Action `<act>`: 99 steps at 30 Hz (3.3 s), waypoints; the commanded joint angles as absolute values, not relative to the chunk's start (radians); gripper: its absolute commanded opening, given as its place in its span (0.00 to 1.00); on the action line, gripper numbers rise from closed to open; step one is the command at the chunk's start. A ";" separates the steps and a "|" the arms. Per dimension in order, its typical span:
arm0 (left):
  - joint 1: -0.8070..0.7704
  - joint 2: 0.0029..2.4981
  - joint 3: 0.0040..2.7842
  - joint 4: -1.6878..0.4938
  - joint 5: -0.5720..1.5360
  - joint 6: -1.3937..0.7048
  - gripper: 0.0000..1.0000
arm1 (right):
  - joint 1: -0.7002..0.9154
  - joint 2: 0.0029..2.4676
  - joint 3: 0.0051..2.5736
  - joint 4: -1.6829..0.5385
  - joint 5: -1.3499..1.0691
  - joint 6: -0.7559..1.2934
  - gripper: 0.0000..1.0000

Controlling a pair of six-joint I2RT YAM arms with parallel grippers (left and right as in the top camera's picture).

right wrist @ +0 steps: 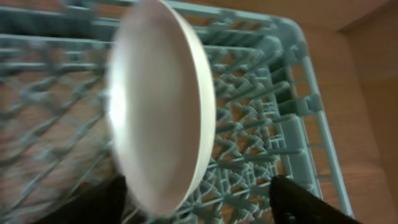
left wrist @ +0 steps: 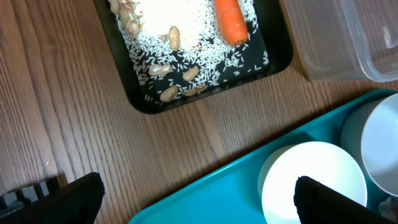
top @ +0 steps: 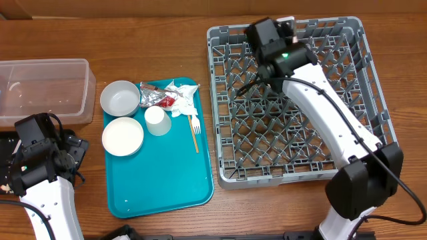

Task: Sort waste into correct bins and load items into the dishwasher rack
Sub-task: 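Lift the plate and carry it to the back of the rack, then stand the plate upright in the rack slots and release it, then move the left gripper to the white bowl on the teal tray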

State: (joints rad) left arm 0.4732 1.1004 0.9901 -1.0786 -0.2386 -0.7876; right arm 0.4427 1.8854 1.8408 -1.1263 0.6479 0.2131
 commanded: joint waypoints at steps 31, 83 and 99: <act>0.477 1.093 1.009 -1.081 -0.242 -0.808 1.00 | 0.654 2.048 2.148 -1.216 -0.250 0.259 1.00; 0.477 1.093 1.009 -1.064 -0.208 -0.829 1.00 | 0.144 1.753 2.290 -1.488 0.190 0.289 1.00; 0.477 1.093 1.009 -1.151 0.288 -0.674 1.00 | 0.144 1.753 2.290 -1.488 0.190 0.289 1.00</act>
